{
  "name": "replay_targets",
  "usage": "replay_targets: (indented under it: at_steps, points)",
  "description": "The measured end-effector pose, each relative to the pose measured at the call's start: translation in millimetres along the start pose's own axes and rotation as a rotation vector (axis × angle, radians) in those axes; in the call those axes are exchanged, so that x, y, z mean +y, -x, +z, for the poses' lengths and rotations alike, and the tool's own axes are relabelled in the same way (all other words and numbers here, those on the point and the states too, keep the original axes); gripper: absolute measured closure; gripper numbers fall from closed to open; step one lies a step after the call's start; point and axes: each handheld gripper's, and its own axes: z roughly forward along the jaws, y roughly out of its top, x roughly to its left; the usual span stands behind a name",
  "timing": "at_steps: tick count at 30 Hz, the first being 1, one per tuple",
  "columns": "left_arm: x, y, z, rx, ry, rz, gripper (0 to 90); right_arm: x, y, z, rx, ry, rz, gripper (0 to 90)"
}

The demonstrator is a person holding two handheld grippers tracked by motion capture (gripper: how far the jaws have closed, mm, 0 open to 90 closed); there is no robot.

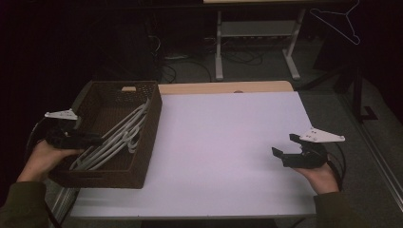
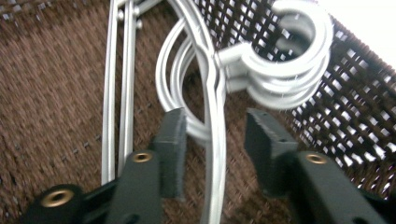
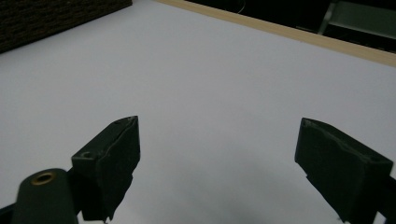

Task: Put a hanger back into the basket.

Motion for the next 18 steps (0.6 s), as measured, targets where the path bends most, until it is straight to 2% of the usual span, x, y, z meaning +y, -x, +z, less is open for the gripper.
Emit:
replay_targets:
  at_steps: [4,7,12,14,18]
  points:
    - [6.8,7.7,-3.0,-0.018,0.069,-0.012,45.6,2.4,-1.4,-1.2,0.009,0.007,-0.002,13.8]
    - [13.8,17.0,-2.9,-0.032,0.113,-0.001,40.0,4.0,-2.3,-1.6,0.017,0.013,-0.001,13.8]
    - [24.2,36.0,1.0,-0.058,0.203,0.005,34.3,8.6,-5.7,-3.7,0.035,0.013,-0.004,13.3]
    - [28.1,42.7,2.9,-0.06,0.22,0.016,30.1,10.9,-6.5,-5.3,0.036,0.026,-0.012,12.9]
    - [34.7,56.1,7.3,-0.075,0.268,0.043,27.3,16.3,-8.8,-9.1,0.051,0.053,-0.009,11.6]
